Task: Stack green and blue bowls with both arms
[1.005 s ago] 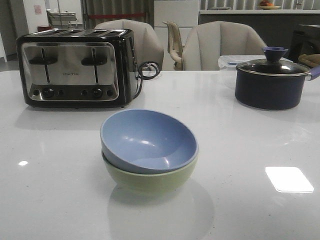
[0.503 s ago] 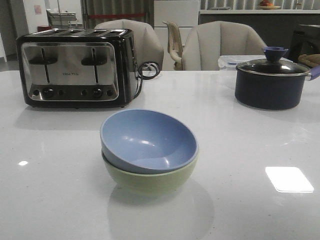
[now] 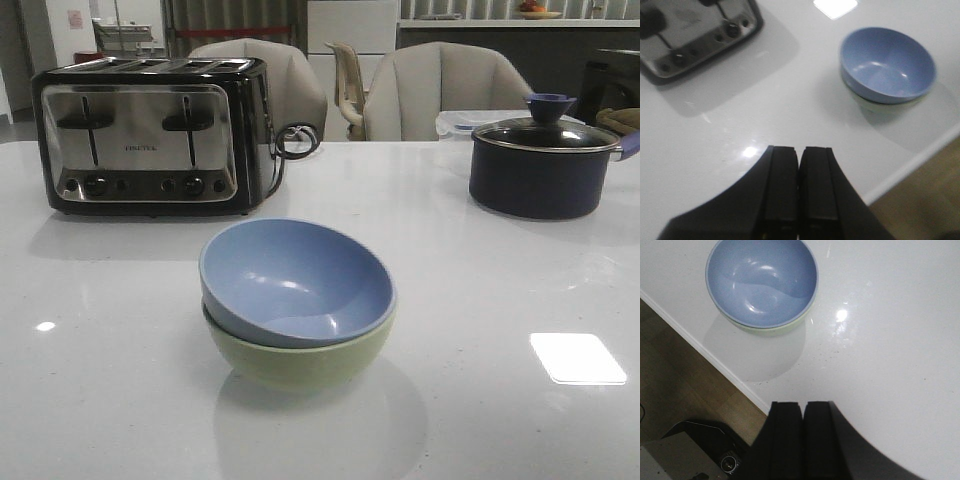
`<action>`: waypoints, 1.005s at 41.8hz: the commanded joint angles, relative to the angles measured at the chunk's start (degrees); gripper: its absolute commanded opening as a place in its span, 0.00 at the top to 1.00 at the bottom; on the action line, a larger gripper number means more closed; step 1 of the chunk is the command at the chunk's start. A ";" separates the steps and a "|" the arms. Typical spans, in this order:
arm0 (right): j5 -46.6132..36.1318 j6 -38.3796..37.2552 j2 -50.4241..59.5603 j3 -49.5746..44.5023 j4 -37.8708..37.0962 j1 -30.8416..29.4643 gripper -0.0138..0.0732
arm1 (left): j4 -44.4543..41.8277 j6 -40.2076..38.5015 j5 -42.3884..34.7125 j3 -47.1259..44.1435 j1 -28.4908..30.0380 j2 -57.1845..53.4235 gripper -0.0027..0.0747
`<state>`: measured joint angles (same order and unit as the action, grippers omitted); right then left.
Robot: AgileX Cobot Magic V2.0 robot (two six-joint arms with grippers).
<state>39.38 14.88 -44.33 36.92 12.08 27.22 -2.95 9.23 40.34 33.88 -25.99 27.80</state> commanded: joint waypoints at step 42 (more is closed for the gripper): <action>-3.49 0.05 0.29 1.62 0.01 -0.21 0.80 | 10.91 -0.24 -41.80 -34.58 24.00 -29.16 0.84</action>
<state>39.38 14.88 -44.33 36.92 12.08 27.22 7.30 9.23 3.89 -0.29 -2.09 -0.31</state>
